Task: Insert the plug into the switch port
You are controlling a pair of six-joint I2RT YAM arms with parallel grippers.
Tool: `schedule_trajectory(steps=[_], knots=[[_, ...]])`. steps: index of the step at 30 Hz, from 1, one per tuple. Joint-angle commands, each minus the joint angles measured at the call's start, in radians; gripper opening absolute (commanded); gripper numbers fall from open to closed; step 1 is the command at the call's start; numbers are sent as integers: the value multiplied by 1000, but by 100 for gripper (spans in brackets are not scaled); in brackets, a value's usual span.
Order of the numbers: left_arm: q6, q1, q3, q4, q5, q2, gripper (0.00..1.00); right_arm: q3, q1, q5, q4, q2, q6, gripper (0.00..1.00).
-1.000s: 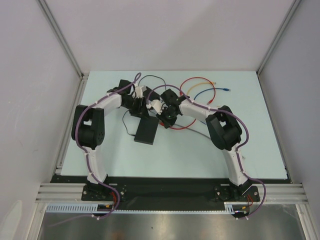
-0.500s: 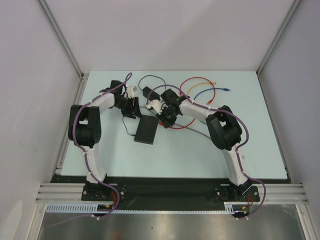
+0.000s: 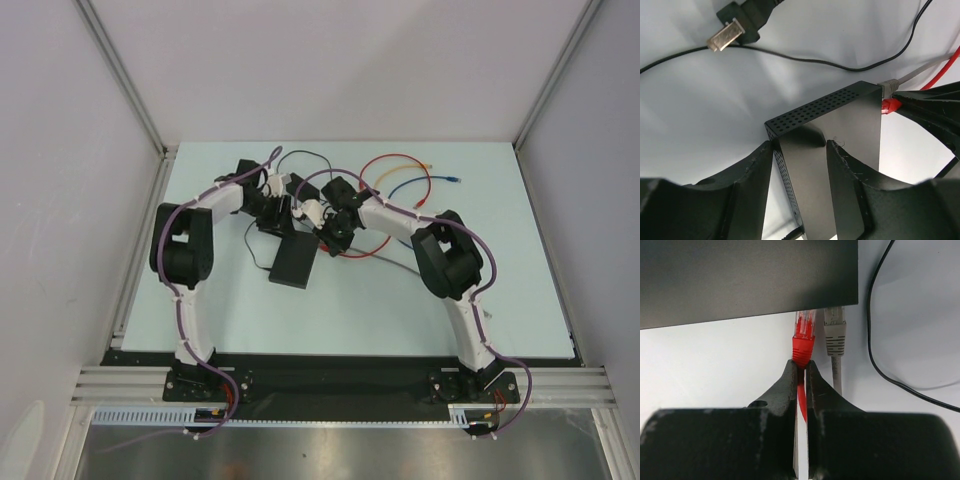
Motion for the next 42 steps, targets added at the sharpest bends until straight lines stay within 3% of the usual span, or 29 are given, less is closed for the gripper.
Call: schedule_trajectory(steps=[1, 21, 32, 42], knots=[[34, -34, 48, 5, 81, 16, 52, 53, 7, 13, -6, 28, -19, 0], [95, -83, 116, -34, 151, 65, 50, 90, 39, 89, 47, 1, -39, 0], [114, -88, 120, -46, 154, 68, 49, 223, 36, 63, -104, 45, -27, 0], [109, -89, 116, -43, 171, 65, 49, 88, 39, 180, 120, 16, 65, 0]])
